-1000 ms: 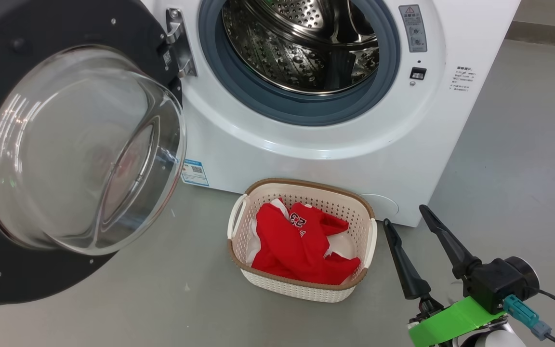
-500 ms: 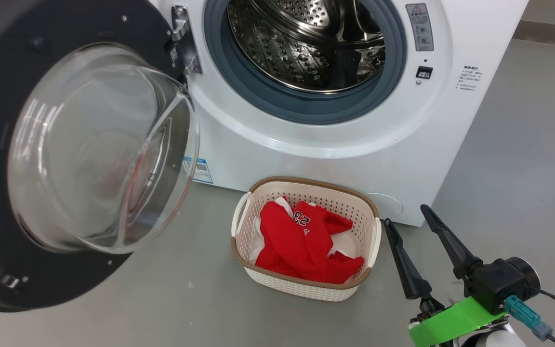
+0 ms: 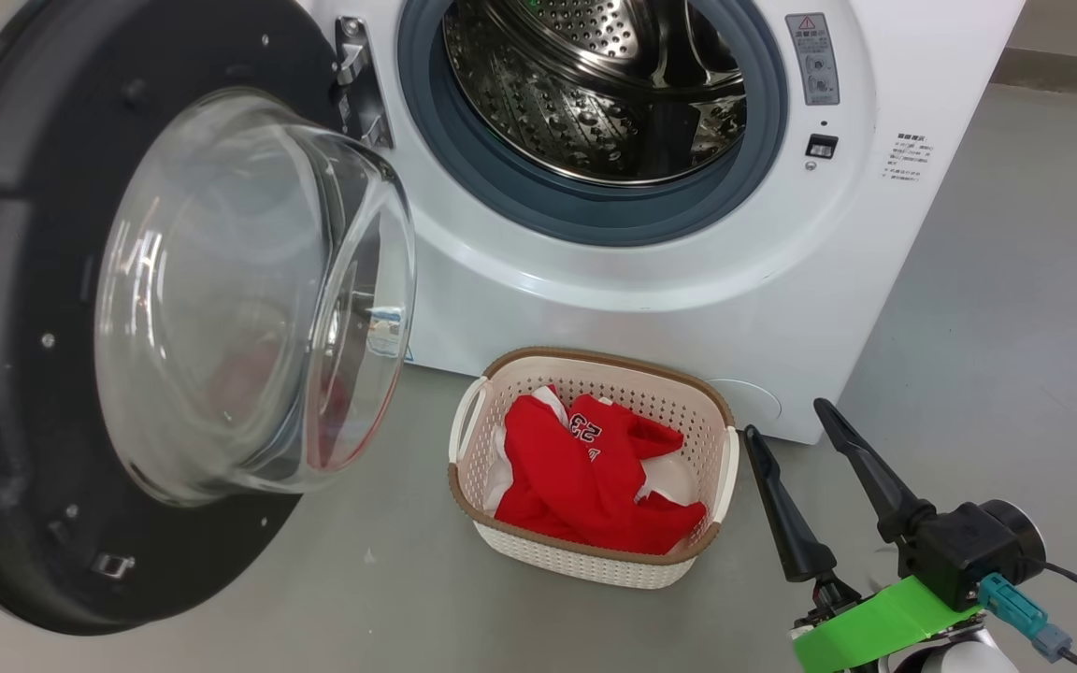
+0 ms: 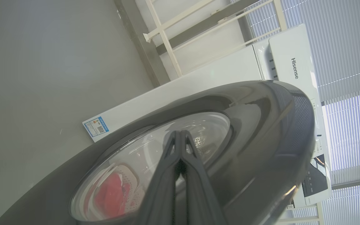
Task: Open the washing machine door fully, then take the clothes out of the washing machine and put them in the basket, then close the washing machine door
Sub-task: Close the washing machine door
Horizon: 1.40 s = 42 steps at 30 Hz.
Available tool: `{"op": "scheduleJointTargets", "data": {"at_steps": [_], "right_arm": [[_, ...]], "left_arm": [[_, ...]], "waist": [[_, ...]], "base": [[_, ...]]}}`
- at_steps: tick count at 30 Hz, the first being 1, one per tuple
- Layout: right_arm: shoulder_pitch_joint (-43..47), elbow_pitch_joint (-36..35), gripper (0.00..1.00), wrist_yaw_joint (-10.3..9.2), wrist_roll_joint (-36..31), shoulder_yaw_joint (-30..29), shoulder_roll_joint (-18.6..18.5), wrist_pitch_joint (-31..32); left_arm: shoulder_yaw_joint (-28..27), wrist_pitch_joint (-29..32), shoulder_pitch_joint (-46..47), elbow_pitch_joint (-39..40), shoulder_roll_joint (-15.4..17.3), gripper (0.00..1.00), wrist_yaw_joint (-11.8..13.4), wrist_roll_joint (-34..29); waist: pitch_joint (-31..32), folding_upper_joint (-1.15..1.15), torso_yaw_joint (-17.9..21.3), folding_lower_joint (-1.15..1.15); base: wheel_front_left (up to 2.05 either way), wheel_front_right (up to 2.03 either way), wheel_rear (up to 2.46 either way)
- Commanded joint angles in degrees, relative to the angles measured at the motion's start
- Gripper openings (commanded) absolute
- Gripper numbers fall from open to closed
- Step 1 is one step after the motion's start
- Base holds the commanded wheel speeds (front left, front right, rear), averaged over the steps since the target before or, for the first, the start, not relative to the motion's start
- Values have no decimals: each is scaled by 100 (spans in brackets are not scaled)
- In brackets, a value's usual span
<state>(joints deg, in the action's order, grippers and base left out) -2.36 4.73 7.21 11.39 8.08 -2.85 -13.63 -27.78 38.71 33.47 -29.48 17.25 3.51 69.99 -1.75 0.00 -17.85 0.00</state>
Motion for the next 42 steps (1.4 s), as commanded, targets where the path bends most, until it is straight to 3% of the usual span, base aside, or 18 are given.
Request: {"op": "scheduleJointTargets", "data": {"at_steps": [1, 12, 26, 35, 42], "right_arm": [[-91, -119, 100, 28, 66, 137, -3, -66], [-128, -90, 100, 28, 129, 180, -3, -94], [-190, -45, 100, 28, 175, 159, -3, -119], [-238, -7, 100, 28, 207, 147, -3, -130], [-250, -8, 100, 28, 232, 154, -3, -134]], "left_arm": [[-97, 133, -59, 320, 138, 0, -9, 105], [-202, 334, -474, 1351, -437, 0, 236, 469], [-217, 507, -844, 2251, -1101, 0, 289, 933], [-57, 162, -1030, 2782, -1392, 0, 344, 1201], [415, -230, -1224, 3063, -1433, 0, 349, 1397]], "waist": [[-2, 0, -2, 0], [9, 0, 70, 0], [-35, 0, 324, 0], [-92, 0, 512, 0], [-145, 0, 642, 0]], "base": [[0, 0, 0], [0, 0, 0], [0, 0, 0], [0, 0, 0], [0, 0, 0]]}}
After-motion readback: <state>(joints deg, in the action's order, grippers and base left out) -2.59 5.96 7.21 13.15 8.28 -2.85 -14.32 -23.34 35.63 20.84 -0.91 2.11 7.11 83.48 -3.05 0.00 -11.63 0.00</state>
